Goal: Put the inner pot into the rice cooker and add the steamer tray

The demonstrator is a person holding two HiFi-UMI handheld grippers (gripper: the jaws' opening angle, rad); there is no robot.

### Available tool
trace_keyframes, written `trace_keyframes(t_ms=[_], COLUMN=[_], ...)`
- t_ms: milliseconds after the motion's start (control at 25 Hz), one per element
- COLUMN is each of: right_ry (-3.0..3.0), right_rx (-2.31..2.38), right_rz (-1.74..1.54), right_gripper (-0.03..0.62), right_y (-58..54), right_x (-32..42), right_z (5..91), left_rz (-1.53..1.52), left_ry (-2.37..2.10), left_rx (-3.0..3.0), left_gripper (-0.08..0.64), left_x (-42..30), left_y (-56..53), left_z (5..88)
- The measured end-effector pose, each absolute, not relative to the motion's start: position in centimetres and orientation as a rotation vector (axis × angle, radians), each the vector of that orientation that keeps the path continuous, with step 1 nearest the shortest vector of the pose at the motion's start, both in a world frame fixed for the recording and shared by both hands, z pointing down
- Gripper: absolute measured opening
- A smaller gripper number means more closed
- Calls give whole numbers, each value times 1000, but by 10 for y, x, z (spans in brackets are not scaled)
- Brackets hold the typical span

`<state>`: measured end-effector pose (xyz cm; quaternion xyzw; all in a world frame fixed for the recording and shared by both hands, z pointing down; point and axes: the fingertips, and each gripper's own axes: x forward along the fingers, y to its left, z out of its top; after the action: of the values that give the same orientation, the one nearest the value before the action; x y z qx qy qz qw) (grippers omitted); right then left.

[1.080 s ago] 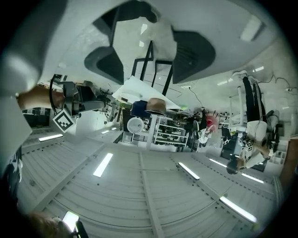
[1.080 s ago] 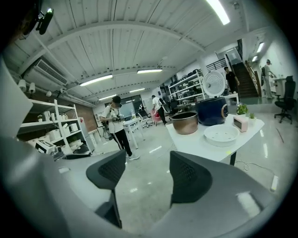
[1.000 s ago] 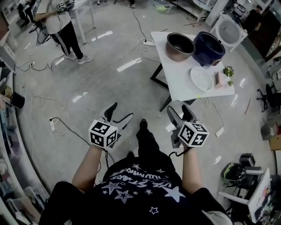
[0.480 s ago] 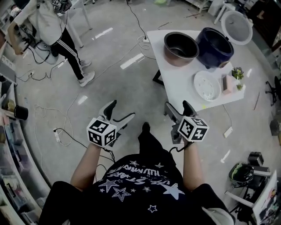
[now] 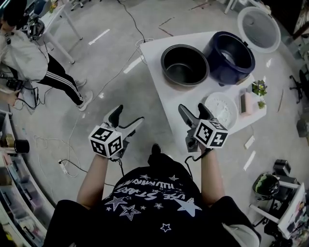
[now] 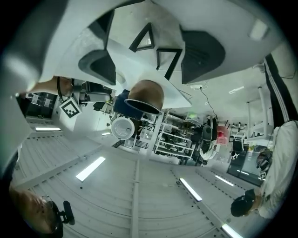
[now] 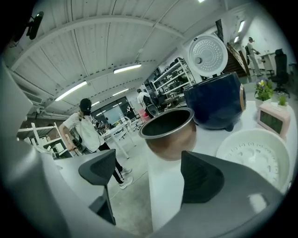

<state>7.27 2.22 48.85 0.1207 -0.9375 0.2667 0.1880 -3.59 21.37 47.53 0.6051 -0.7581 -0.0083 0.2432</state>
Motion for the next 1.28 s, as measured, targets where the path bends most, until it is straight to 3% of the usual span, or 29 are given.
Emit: trace_keyframes(t_ms=[480, 1040, 1280], right_ry=[-2611, -2415, -2281], right_rx=[505, 1137, 1251], right_rz=[986, 1141, 1199], right_gripper=[457, 446, 389], right_y=[-37, -105, -105], right_x=[25, 18, 9], right_z=[480, 489, 497], left_rz=[-34, -63, 30], left_ry=[-1979, -1634, -1458], left_rx=[1753, 2026, 2101], left_gripper=[430, 430, 428], left_x=[-122, -232, -238], left_y=[126, -29, -62], left_z=[451, 442, 452])
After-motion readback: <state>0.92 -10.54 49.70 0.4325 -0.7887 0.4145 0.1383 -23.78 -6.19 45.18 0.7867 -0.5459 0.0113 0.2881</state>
